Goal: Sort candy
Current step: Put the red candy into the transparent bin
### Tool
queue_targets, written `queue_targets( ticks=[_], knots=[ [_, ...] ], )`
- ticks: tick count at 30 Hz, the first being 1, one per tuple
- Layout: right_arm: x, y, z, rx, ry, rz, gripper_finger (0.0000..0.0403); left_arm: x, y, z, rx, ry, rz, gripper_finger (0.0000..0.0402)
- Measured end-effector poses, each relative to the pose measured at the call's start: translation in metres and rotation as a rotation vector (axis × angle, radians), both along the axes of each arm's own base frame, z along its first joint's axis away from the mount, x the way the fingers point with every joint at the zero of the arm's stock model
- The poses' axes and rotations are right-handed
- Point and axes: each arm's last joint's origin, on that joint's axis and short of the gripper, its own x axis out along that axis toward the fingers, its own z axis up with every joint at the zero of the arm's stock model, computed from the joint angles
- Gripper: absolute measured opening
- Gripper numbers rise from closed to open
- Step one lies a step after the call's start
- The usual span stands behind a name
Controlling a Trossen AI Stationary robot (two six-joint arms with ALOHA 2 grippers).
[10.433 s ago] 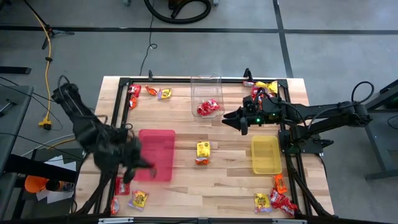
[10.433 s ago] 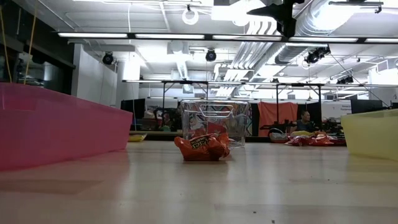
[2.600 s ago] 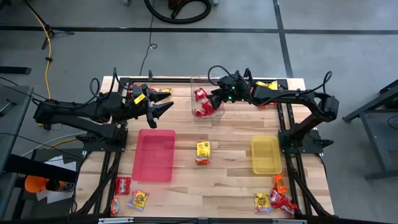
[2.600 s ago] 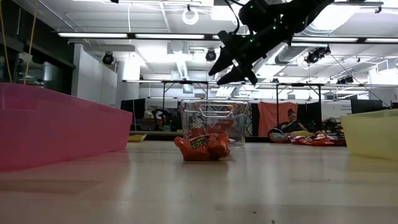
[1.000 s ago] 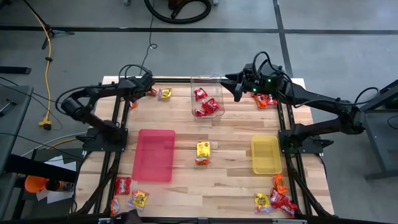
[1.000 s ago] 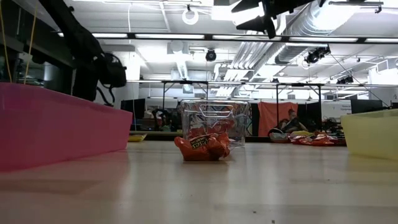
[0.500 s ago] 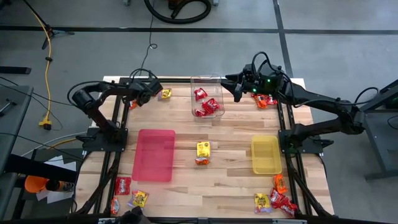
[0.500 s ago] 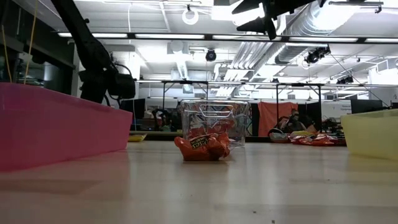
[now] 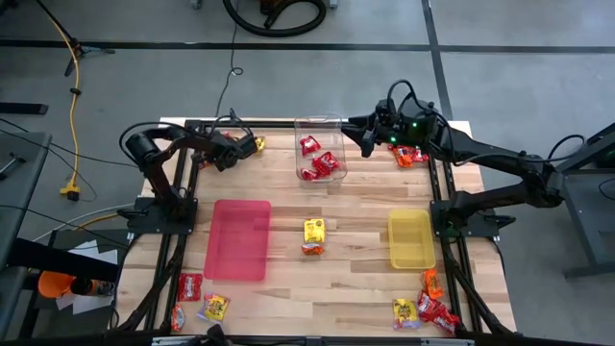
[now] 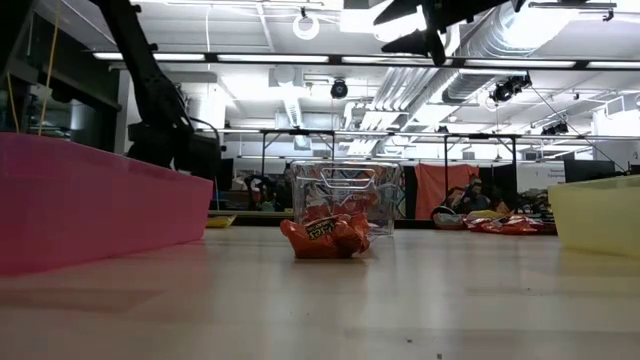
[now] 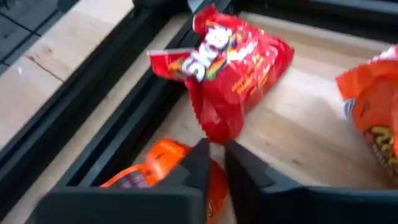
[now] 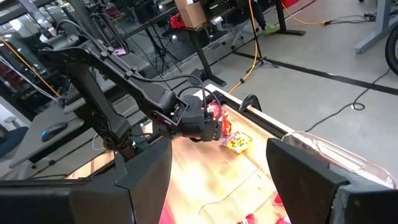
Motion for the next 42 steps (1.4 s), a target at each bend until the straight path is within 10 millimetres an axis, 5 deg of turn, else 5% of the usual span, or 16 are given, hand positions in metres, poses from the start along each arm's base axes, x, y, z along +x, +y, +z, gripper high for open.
queue_targets(
  ticks=[7, 17, 36, 42],
  knots=[
    [0.000, 0.000, -0.002, 0.023, 0.011, -0.003, 0.0256, 0.003, -0.005, 0.009, -0.037, -0.086, -0.028, 0.0002],
    [0.000, 0.000, -0.002, 0.022, 0.011, -0.004, 0.0256, 0.011, -0.033, 0.061, 0.112, -0.063, -0.196, 0.0000],
    [-0.005, -0.006, -0.008, -0.003, 0.094, -0.068, 0.0256, -0.006, 0.072, 0.098, -0.506, 0.218, -0.497, 0.0000],
    [-0.009, -0.010, -0.014, 0.025, 0.154, -0.089, 0.0256, -0.005, 0.095, 0.081, -0.794, 0.321, -0.512, 0.0000]
  ],
)
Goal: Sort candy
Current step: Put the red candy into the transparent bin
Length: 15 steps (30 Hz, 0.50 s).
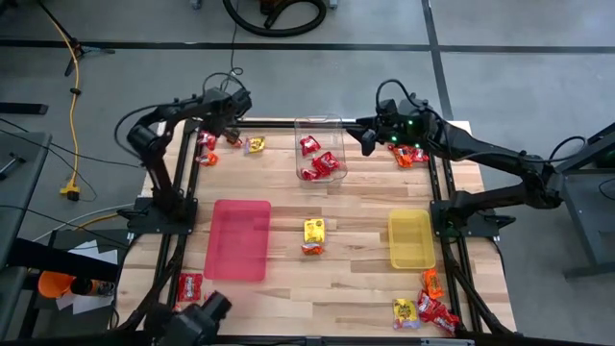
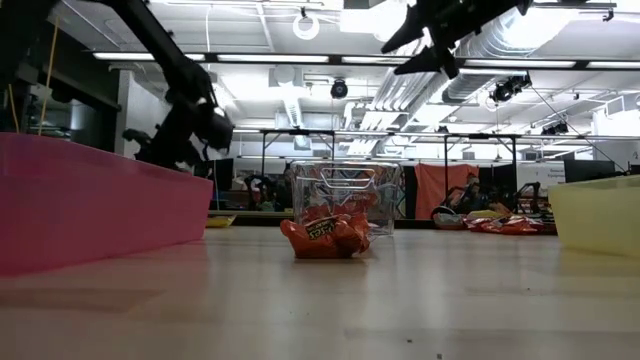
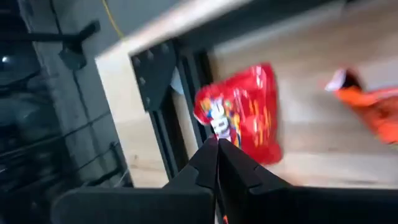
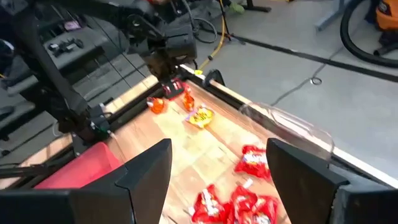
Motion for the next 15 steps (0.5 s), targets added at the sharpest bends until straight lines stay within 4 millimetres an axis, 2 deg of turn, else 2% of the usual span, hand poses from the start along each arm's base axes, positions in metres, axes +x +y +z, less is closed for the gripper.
queue_targets(
  ticks=[8, 11, 15],
  knots=[
    [-0.002, 0.001, -0.005, 0.035, 0.051, 0.001, 0.0256, -0.003, 0.010, -0.048, -0.144, 0.104, 0.039, 0.0000],
    [-0.002, 0.001, -0.006, 0.039, 0.052, 0.009, 0.0256, 0.002, 0.015, -0.052, -0.112, 0.143, 0.026, 0.0000],
    [-0.002, 0.002, -0.006, 0.043, 0.048, 0.022, 0.0256, 0.010, 0.013, -0.057, -0.133, 0.066, 0.038, 0.0000]
  ],
)
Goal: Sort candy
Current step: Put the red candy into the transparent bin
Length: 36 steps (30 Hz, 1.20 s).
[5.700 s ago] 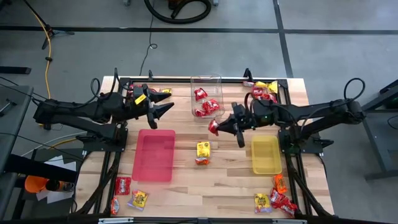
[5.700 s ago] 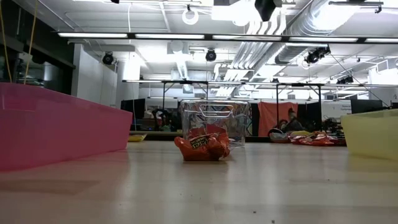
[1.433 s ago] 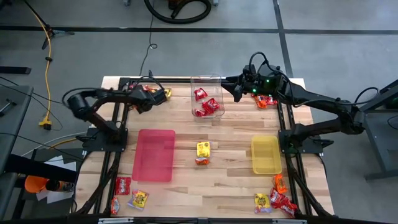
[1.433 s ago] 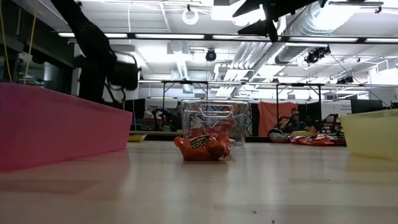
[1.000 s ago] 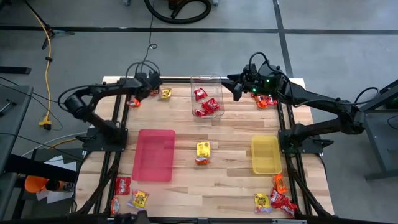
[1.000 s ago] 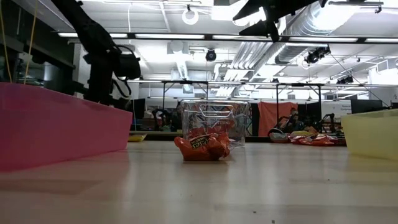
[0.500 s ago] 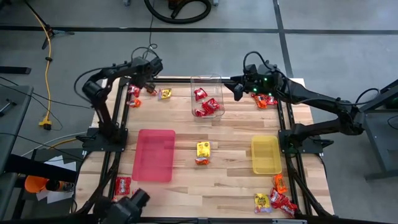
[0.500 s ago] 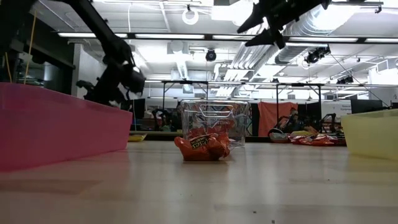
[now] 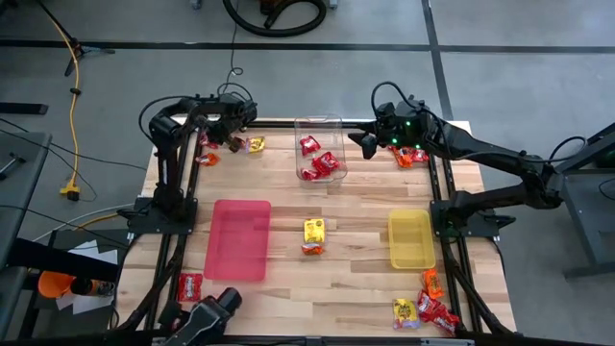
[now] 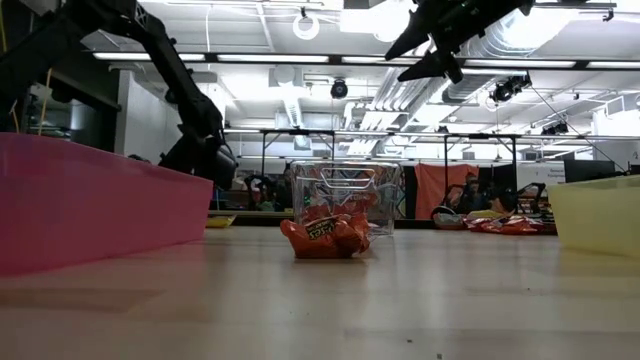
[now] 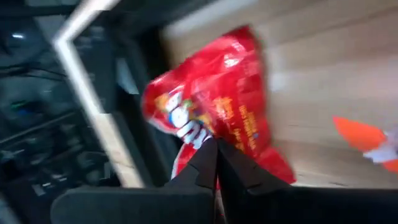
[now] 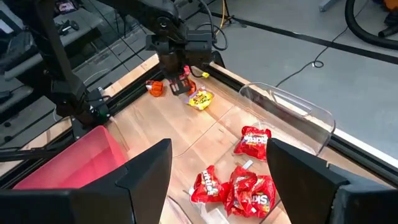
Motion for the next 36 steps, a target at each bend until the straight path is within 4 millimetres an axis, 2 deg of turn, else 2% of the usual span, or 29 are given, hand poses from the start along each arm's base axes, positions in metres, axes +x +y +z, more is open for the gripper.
queue_targets(
  ticks=[5, 12, 21, 24, 28, 33, 36],
  knots=[
    [0.000, 0.000, 0.000, -0.005, 0.002, 0.003, 0.0256, 0.015, -0.013, 0.001, -0.079, -0.092, -0.004, 0.0000],
    [0.000, 0.000, 0.000, -0.006, 0.001, 0.003, 0.0256, 0.049, -0.046, 0.017, -0.155, -0.221, -0.073, 0.0000],
    [0.000, 0.000, 0.000, 0.021, -0.012, -0.011, 0.0256, 0.104, -0.112, 0.041, -0.106, -0.373, -0.223, 0.0000],
    [0.001, 0.000, 0.001, 0.031, -0.032, -0.018, 0.0256, 0.113, -0.136, 0.045, -0.071, -0.424, -0.294, 0.0000],
    [0.001, -0.001, 0.004, 0.035, -0.064, -0.025, 0.0256, 0.106, -0.157, 0.062, 0.006, -0.491, -0.336, 0.0000],
    [0.003, -0.001, 0.007, 0.045, -0.111, -0.034, 0.0256, 0.075, -0.170, 0.102, 0.157, -0.612, -0.317, 0.0000],
    [0.004, -0.001, 0.011, 0.063, -0.162, -0.045, 0.0256, 0.054, -0.179, 0.119, 0.249, -0.704, -0.300, 0.0000]
  ],
)
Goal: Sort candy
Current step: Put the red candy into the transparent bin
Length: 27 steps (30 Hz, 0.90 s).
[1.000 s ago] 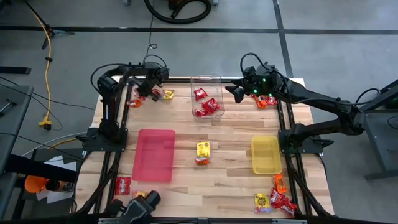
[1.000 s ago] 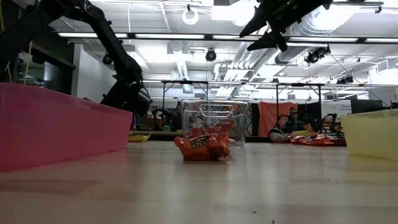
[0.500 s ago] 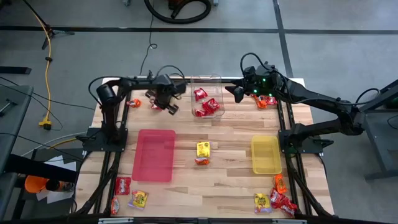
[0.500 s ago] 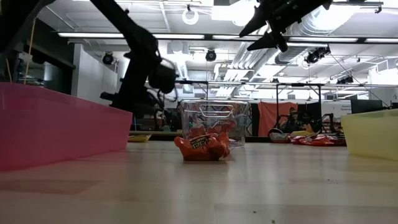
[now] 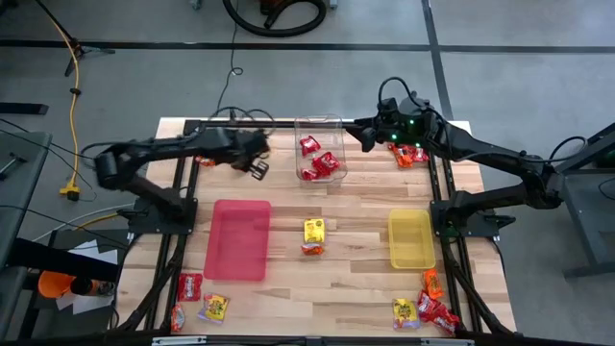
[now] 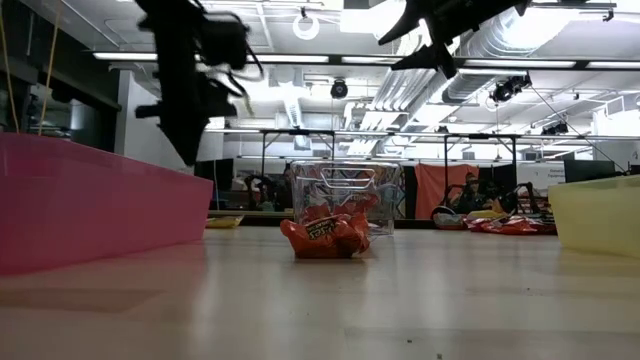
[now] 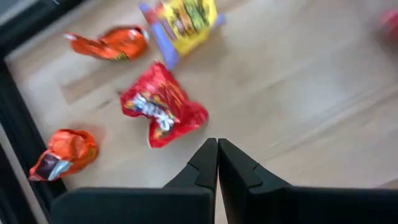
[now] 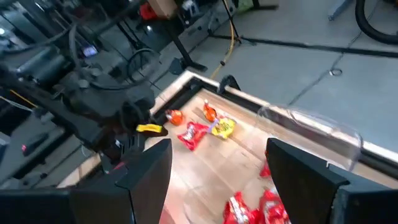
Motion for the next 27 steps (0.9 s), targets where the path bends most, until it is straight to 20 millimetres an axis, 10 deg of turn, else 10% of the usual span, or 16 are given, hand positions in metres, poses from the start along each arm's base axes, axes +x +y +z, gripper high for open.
queue_targets(
  ticks=[12, 27],
  knots=[
    [0.001, -0.001, 0.004, 0.050, -0.074, -0.040, 0.0256, -0.063, -0.027, -0.039, 0.099, -0.114, 0.190, 0.0057],
    [0.000, -0.002, 0.002, 0.075, -0.067, -0.092, 0.0256, -0.065, 0.009, -0.077, 0.078, -0.193, 0.157, 0.0197]
  ],
)
